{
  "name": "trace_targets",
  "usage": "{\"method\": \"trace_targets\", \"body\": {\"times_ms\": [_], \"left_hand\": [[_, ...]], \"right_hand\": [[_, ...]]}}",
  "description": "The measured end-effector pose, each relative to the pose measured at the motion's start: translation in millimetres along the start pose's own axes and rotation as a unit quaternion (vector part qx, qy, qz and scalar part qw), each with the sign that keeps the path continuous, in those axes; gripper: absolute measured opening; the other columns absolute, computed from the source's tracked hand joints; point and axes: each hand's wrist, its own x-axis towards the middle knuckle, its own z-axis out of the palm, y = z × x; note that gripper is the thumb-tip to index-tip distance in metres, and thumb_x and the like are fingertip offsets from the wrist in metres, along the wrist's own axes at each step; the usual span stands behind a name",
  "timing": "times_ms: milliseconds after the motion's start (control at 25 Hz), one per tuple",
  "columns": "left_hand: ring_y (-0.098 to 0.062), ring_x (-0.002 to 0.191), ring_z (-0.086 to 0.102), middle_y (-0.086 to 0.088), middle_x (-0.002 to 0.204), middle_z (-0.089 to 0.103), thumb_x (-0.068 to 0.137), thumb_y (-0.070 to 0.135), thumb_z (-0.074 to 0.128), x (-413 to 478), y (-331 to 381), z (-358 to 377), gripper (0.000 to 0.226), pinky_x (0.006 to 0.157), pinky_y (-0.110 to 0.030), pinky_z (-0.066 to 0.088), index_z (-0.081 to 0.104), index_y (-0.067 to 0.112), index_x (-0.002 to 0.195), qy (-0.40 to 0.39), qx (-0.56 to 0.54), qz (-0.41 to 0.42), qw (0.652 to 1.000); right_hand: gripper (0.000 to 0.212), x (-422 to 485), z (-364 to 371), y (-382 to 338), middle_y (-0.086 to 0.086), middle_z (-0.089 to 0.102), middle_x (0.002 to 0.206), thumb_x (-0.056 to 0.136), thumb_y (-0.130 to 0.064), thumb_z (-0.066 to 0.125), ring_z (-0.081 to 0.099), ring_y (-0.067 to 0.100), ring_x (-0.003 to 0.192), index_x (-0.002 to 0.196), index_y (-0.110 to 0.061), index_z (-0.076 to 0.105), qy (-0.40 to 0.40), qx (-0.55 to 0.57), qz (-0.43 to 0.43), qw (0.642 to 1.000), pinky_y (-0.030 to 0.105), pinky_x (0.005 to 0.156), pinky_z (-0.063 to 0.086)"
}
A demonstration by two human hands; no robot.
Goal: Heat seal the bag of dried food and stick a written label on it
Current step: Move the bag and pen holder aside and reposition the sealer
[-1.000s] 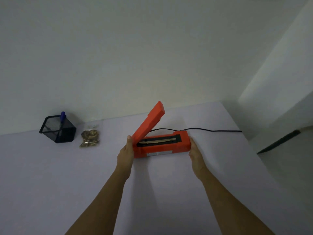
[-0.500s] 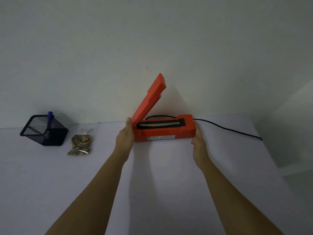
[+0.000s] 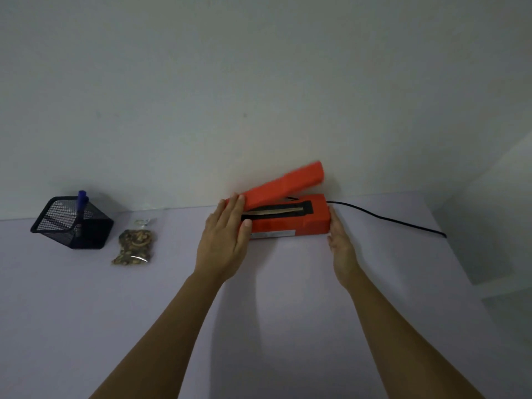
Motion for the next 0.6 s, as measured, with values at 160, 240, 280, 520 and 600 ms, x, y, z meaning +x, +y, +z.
{"method": "trace_targets", "body": {"times_ms": [160, 240, 280, 520, 600], "left_hand": [[-0.019, 0.145, 0.01, 0.007, 0.155, 0.022, 0.086, 0.053, 0.0, 4, -1, 3, 0.07, 0.116, -0.038, 0.007, 0.023, 0.026, 0.147, -0.035, 0.11, 0.012, 0.993], [-0.019, 0.144, 0.012, 0.008, 0.154, 0.024, 0.086, 0.053, 0.0, 6, 0, 2, 0.07, 0.116, -0.038, 0.008, 0.024, 0.028, 0.146, -0.039, 0.123, 0.008, 0.992], [-0.02, 0.144, 0.013, 0.008, 0.154, 0.026, 0.086, 0.053, 0.0, 8, 1, 1, 0.07, 0.116, -0.039, 0.01, 0.025, 0.027, 0.146, -0.041, 0.129, 0.008, 0.991], [-0.026, 0.132, 0.035, 0.001, 0.144, 0.044, 0.088, 0.052, 0.008, 16, 10, -15, 0.068, 0.111, -0.048, 0.025, 0.043, 0.022, 0.137, -0.058, 0.123, 0.024, 0.99], [-0.028, 0.125, 0.041, 0.0, 0.139, 0.048, 0.094, 0.046, 0.019, 25, 15, -25, 0.053, 0.107, -0.049, 0.028, 0.049, 0.022, 0.13, -0.073, 0.099, 0.007, 0.992]], "right_hand": [[0.082, 0, 0, -5, -0.012, 0.025, 0.142, 0.064, -0.015, 0.027, 0.025, 0.003, 0.131, 0.146, -0.014, 0.017, -0.004, 0.007, 0.009, 1.0, -0.001, 0.09, 0.027], [0.083, 1, 1, -4, -0.011, 0.027, 0.145, 0.064, -0.015, 0.028, 0.026, 0.005, 0.133, 0.146, -0.015, 0.019, 0.008, -0.003, 0.019, 1.0, 0.004, 0.095, 0.026], [0.084, 1, 1, -3, -0.008, 0.028, 0.148, 0.063, -0.013, 0.029, 0.026, 0.006, 0.135, 0.146, -0.016, 0.021, 0.016, -0.011, 0.018, 1.0, 0.011, 0.103, 0.026], [0.075, -15, 3, -25, 0.0, 0.03, 0.153, 0.072, -0.015, 0.029, 0.044, 0.0, 0.105, 0.146, -0.022, 0.022, 0.081, -0.088, -0.034, 0.992, 0.023, 0.093, 0.036], [0.074, -20, 3, -46, -0.001, 0.025, 0.154, 0.073, -0.014, 0.029, 0.038, 0.001, 0.119, 0.146, -0.017, 0.022, 0.093, -0.105, -0.068, 0.988, 0.02, 0.101, 0.032]]}}
